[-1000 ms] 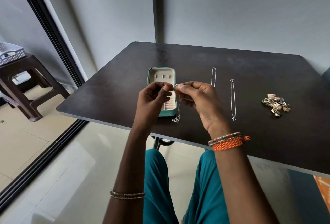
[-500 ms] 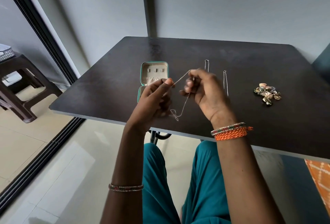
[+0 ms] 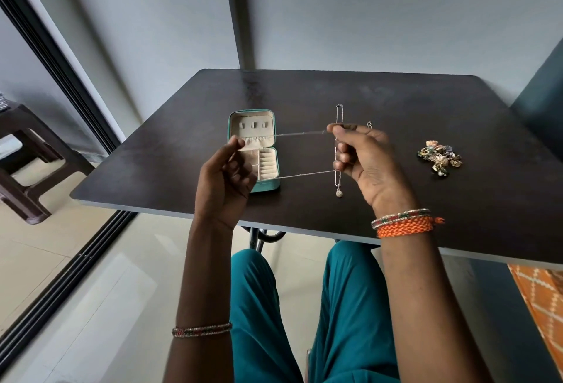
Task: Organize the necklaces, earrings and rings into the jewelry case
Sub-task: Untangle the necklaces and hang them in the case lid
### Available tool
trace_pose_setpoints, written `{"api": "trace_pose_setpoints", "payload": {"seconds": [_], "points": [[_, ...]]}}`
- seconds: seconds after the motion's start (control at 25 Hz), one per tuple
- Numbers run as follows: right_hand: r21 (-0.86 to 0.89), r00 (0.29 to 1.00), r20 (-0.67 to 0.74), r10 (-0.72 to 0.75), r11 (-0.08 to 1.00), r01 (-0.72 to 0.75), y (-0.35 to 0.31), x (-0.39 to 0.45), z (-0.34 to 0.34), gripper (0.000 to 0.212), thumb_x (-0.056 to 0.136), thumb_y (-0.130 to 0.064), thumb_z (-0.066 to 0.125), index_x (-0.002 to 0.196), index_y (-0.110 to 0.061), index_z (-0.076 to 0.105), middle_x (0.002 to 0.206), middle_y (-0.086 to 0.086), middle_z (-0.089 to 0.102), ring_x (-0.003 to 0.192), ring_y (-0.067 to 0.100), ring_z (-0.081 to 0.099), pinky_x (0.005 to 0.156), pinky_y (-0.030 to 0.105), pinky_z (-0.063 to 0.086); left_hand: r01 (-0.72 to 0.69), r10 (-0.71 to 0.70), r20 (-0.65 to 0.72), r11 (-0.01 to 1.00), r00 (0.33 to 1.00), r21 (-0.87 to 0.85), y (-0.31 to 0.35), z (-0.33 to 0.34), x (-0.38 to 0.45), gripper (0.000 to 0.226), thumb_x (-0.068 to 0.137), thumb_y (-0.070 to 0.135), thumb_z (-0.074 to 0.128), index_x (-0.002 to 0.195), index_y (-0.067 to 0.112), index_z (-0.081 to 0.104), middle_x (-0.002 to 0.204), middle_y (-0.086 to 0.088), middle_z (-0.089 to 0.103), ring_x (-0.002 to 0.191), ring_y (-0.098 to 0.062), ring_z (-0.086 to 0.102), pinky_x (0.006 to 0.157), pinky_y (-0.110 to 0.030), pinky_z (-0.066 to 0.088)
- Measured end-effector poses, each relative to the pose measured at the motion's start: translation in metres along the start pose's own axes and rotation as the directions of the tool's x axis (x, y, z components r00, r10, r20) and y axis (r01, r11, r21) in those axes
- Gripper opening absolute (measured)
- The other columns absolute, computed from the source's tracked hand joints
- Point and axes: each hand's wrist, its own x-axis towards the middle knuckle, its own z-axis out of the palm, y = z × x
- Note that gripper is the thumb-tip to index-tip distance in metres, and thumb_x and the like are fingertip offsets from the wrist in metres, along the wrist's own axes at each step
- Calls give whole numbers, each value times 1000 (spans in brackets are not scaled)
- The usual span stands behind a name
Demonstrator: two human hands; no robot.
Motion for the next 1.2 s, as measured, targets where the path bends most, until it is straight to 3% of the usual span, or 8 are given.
{"api": "trace_pose_setpoints", "payload": {"seconds": [0.2,0.4,0.56,0.68,0.8,0.92,1.08,1.2], "points": [[290,956,199,214,919,-266,-5,0,-12,33,93,5,33,102,-5,63,74,3,68,63,8,62,65,22,55,-36,33,-59,999,998,-38,6,-7,-1,17,95,17,46,83,16,58,43,11,37,35,-2,35,38,-12,32],[328,947,252,200,903,-278,-3,2,-15,34,91,6,33,107,-3,61,86,9,72,73,13,67,67,22,57,-9,5,-83,999,997,-46,2,-11,2,15,94,16,47,85,16,58,45,11,38,35,-3,34,38,-13,34],[151,967,241,80,981,-119,3,2,-17,36,85,19,43,104,-5,64,87,4,72,77,9,67,68,15,53,-15,12,-46,998,999,-65,-1,-15,3,17,95,16,46,82,16,58,49,10,42,38,-2,38,42,-14,41],[-198,988,107,-115,971,135,9,4,-27,35,79,23,53,95,-4,67,78,1,72,69,5,69,68,14,54,-47,57,87,992,995,-113,3,-17,1,19,91,16,44,77,14,56,56,6,49,50,-4,51,58,-19,54],[-604,936,8,-353,744,286,8,28,-37,29,76,18,61,92,-5,70,78,6,69,62,-5,65,66,9,52,-10,4,111,999,994,52,-4,-15,0,19,92,14,47,79,10,61,67,-2,61,66,-10,63,77,-25,58],[-810,839,98,-535,446,380,-1,68,-42,21,75,8,64,84,-7,74,76,5,71,65,1,64,66,7,48,54,-58,9,969,998,240,-36,-8,-3,13,92,10,54,81,7,58,61,0,59,58,-7,60,71,-22,58],[-887,834,269,-481,212,409,-6,119,-35,13,77,1,67,79,-9,75,83,8,74,81,18,69,80,23,52,150,-109,-121,898,987,414,-77,11,-5,21,88,12,64,68,8,56,53,0,50,41,-5,45,46,-18,45],[-907,854,352,-384,85,412,2,145,-27,15,77,2,67,79,-10,75,86,10,74,86,23,68,85,29,52,90,50,-187,738,981,668,-93,20,7,24,82,13,64,60,7,55,52,-5,49,36,-9,38,42,-20,34]]}}
